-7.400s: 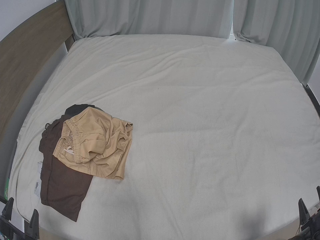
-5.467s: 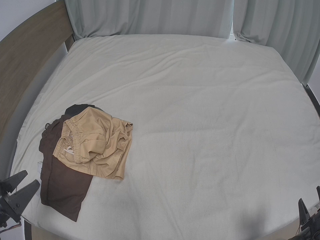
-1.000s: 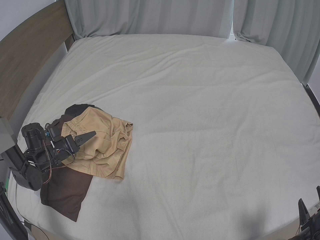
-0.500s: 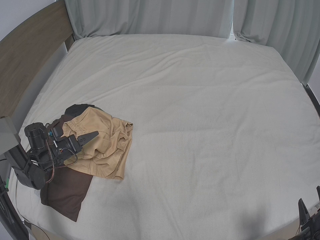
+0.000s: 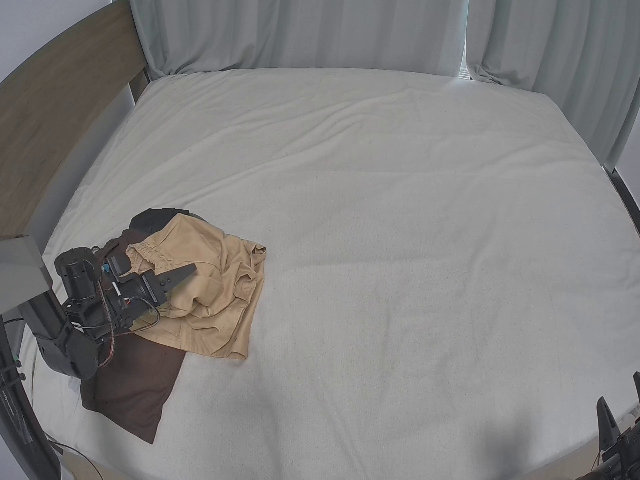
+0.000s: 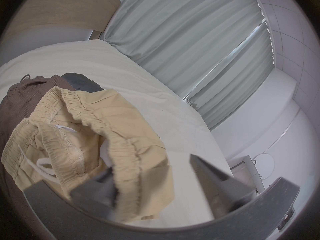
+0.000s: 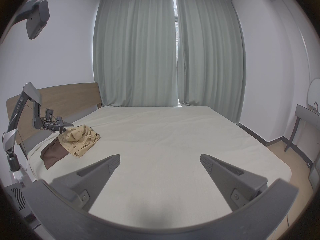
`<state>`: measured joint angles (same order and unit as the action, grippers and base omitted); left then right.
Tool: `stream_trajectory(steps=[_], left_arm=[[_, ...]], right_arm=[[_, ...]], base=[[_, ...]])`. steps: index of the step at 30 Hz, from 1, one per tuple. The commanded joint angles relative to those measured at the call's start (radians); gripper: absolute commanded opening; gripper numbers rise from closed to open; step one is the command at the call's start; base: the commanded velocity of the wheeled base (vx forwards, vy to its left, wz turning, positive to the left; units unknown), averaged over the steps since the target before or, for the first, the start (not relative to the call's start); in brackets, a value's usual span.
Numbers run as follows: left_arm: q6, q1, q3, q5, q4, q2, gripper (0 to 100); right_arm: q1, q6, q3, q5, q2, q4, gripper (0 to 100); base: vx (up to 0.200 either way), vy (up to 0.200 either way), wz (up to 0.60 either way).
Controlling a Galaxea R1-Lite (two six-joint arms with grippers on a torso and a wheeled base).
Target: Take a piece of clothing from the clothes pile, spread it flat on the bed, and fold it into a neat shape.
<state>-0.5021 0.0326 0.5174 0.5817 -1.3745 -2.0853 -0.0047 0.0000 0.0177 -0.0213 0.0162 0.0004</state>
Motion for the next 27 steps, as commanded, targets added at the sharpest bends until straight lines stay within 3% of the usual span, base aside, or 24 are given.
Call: stream_trajectory(steps=[1, 9, 17, 23, 27], left_arm=[[-0.001, 0.001, 0.003, 0.000, -0.011, -0.035, 0], [-0.044, 0.001, -0.014, 0.001, -0.074, -0.039, 0], [-0.110, -0.014, -0.119, 0.003, -0.161, 0.099, 0], [-0.150, -0.017, -0.201, 0.083, -0.161, 0.245, 0], [-0.165, -0.017, -0.217, 0.087, -0.161, 0.289, 0]], right_arm=[[0.000, 0.000, -0.016, 0.000, -0.005, 0.001, 100], [0.000, 0.000, -0.016, 0.000, -0.005, 0.000, 100], [-0.001, 0.000, -0.016, 0.000, -0.005, 0.000, 100], [-0.001, 0.000, -0.016, 0.000, -0.005, 0.000, 100], [-0.001, 0.000, -0.016, 0.000, -0.005, 0.000, 100]], base=[[0.000, 0.000, 0.00], [0.000, 0.000, 0.00], [0.000, 0.000, 0.00], [0.000, 0.000, 0.00], [0.000, 0.000, 0.00]])
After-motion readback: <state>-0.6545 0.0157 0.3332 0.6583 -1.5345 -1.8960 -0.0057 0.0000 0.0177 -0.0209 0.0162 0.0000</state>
